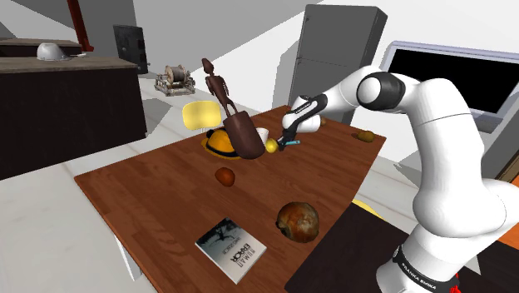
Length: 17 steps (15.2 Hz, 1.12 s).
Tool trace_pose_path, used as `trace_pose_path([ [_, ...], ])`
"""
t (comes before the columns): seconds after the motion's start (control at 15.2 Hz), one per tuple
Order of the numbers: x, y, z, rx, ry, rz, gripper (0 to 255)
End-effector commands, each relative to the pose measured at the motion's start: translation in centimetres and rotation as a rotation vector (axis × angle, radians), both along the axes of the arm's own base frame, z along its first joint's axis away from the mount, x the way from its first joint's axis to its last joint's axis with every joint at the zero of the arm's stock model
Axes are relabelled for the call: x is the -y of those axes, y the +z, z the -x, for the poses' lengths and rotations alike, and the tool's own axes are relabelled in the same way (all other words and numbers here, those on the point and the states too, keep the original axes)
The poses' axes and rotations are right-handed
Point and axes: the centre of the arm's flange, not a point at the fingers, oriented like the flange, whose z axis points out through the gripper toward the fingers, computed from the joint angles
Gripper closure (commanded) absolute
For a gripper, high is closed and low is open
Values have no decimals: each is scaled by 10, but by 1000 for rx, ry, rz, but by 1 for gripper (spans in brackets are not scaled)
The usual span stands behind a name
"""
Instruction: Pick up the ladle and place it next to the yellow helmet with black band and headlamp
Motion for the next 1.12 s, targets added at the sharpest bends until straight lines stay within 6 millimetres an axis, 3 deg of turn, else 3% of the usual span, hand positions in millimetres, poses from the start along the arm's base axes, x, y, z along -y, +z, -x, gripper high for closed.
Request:
trace_pose_path([
  [0.0,0,-12,1,-1,1,-1,255],
  [0.13,0,-25,1,-1,1,-1,255],
  [0.66,0,-25,1,-1,1,-1,255],
  [0.73,0,-25,1,-1,1,-1,0],
  [1.06,0,-25,1,-1,1,-1,0],
])
